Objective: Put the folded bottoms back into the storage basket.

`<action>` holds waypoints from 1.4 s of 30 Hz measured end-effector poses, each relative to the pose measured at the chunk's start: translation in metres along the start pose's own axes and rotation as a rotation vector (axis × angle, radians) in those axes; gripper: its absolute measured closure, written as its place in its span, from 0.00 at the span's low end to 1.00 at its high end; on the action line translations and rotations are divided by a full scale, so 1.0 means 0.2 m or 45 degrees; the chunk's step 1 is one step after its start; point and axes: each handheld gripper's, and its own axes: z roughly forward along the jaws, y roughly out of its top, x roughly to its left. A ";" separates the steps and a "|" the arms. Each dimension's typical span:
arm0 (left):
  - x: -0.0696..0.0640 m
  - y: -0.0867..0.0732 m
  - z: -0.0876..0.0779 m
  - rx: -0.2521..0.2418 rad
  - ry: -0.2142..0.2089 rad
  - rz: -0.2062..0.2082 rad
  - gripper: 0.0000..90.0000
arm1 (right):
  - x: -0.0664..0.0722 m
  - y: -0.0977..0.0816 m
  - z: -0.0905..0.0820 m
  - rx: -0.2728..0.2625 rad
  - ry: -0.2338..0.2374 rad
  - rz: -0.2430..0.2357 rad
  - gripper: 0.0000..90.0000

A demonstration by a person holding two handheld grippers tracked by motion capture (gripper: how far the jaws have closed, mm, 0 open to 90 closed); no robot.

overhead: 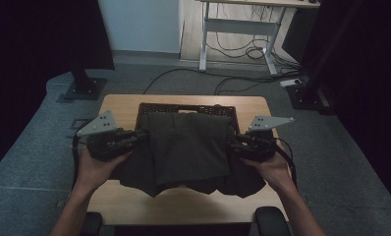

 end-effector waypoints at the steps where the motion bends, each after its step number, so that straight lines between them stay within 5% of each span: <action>1: 0.00 0.01 0.00 -0.003 -0.001 0.000 0.95 | -0.01 0.01 0.00 -0.005 0.003 0.001 0.76; 22: 0.17 0.26 0.08 -0.019 0.095 0.047 0.95 | -0.15 0.25 0.02 -0.059 -0.072 -0.003 0.76; 42: 0.39 0.14 0.31 0.016 0.155 0.002 0.95 | -0.34 0.21 0.23 -0.027 -0.174 0.002 0.76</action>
